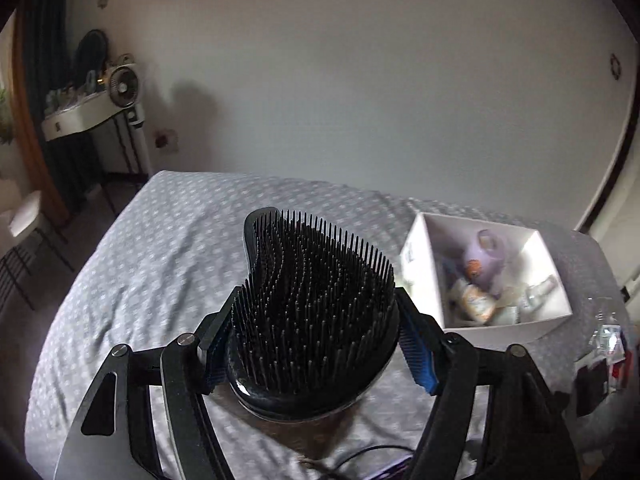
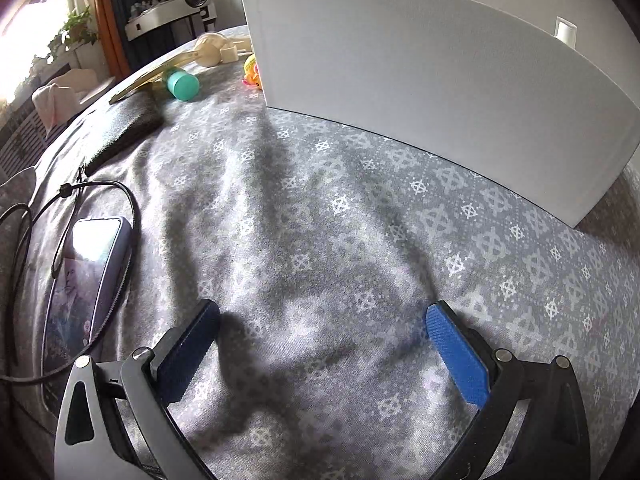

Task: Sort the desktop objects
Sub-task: 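Carry the black hairbrush into the white box and open the left gripper, then grasp the teal bottle with the right gripper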

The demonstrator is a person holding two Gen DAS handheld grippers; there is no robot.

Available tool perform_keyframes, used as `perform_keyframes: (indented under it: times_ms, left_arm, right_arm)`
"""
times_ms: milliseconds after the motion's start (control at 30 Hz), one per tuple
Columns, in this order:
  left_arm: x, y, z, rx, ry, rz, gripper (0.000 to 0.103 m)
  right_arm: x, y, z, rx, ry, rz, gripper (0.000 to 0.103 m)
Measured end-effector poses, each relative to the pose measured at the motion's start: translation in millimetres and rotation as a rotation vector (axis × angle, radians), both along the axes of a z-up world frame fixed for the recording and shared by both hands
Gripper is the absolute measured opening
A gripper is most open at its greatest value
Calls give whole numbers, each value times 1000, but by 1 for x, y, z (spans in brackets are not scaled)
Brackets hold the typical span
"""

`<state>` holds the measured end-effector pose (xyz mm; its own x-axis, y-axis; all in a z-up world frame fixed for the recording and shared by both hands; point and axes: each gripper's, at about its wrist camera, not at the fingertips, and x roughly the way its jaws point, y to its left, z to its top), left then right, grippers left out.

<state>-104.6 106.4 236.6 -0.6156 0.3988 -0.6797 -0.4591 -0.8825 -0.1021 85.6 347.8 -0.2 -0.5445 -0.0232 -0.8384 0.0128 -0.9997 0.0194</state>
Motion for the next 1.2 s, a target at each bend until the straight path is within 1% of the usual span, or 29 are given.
perform_keyframes:
  times_ms: [100, 200, 300, 400, 467, 567, 633, 667, 700, 733, 767, 867, 900, 933, 967, 1000, 1067, 1100, 1200]
  left_arm:
    - [8, 64, 4, 37, -1, -109, 70]
    - [16, 133, 0, 53, 1, -223, 70]
    - [24, 196, -15, 51, -21, -331, 70]
    - [31, 248, -37, 36, -52, -409, 70]
    - [35, 273, -54, 2, -71, -444, 70]
    - [38, 302, -82, -77, -97, -477, 70]
    - [41, 310, -95, -143, -91, -485, 71]
    - [46, 312, -98, -170, -85, -482, 72]
    - [47, 310, -100, -192, -81, -472, 75]
    - [47, 305, -99, -199, -75, -453, 81]
    - [46, 299, -97, -191, -72, -434, 84]
    - [38, 260, -83, -124, -84, -371, 86]
    - [36, 244, -78, -108, -89, -342, 89]
    - [32, 228, -75, -96, -92, -311, 94]
    - [32, 211, -73, -89, -90, -271, 97]
    - [34, 188, -70, -70, -87, -227, 101]
    - [38, 146, -68, -37, -96, -158, 102]
    - [42, 122, -70, -38, -102, -120, 102]
    - [55, 62, -83, -94, -106, -12, 102]
  right_arm:
    - [0, 0, 0, -1, 1, 0, 103]
    - [0, 0, -1, -1, 1, 0, 103]
    - [0, 0, 0, -2, 2, 0, 103]
    - [0, 1, 0, -9, 6, 0, 103]
    - [0, 2, 0, -16, 9, 0, 103]
    - [-2, 2, 0, -20, 13, 1, 103]
    - [-4, 2, 0, -20, 13, 1, 103]
    - [-3, 3, 0, -21, 13, 0, 103]
    - [-4, 3, 0, -21, 13, 0, 103]
    - [-4, 2, 0, -20, 13, 0, 103]
    - [-5, 2, 0, -19, 13, 0, 103]
    - [-1, 2, 0, -20, 14, 1, 103]
    - [-1, 3, 0, -19, 14, 2, 103]
    - [-2, 2, 0, -18, 13, 2, 103]
    - [-1, 2, 0, -17, 14, 3, 103]
    - [-1, 2, 0, -15, 13, 3, 103]
    - [1, 2, -1, -14, 13, 3, 103]
    - [1, 2, -1, -13, 13, 3, 103]
    - [2, 2, -1, -12, 13, 4, 103]
